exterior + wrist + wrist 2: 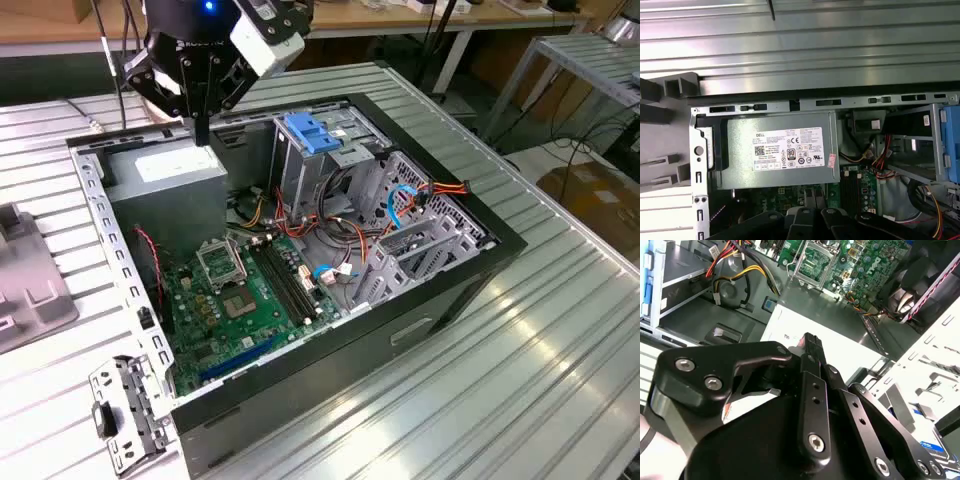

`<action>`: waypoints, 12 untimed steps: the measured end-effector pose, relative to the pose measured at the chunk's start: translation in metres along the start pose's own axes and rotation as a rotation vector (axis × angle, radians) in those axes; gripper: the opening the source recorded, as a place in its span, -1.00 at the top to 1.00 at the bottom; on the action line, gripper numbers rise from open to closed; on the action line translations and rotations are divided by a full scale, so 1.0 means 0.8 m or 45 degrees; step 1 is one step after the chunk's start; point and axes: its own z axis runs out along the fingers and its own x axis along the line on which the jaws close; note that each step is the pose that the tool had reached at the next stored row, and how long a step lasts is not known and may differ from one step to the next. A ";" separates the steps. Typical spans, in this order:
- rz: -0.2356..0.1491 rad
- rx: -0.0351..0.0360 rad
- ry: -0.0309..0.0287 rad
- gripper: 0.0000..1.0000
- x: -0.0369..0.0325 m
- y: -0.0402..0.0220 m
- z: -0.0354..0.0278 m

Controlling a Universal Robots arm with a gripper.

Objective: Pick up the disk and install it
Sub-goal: 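Reach for the disk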

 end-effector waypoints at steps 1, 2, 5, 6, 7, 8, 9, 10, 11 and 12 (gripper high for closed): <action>0.000 0.0000 0.0001 0.79 0.0015 -0.0001 -0.0001; 0.000 0.0000 0.0000 0.79 0.0021 -0.0002 -0.0001; 0.000 0.0001 0.0001 0.79 0.0046 -0.0003 -0.0002; 0.000 0.0000 0.0000 0.79 0.0055 -0.0004 -0.0002; 0.000 0.0000 0.0001 0.79 0.0064 -0.0005 -0.0002; 0.000 0.0001 0.0001 0.79 0.0070 -0.0005 -0.0002; 0.000 0.0000 0.0000 0.79 0.0076 -0.0006 -0.0002; 0.000 0.0000 0.0000 0.79 0.0083 -0.0006 -0.0002; 0.000 0.0000 0.0000 0.79 0.0090 -0.0007 -0.0003; 0.000 0.0000 0.0001 0.79 0.0094 -0.0007 -0.0003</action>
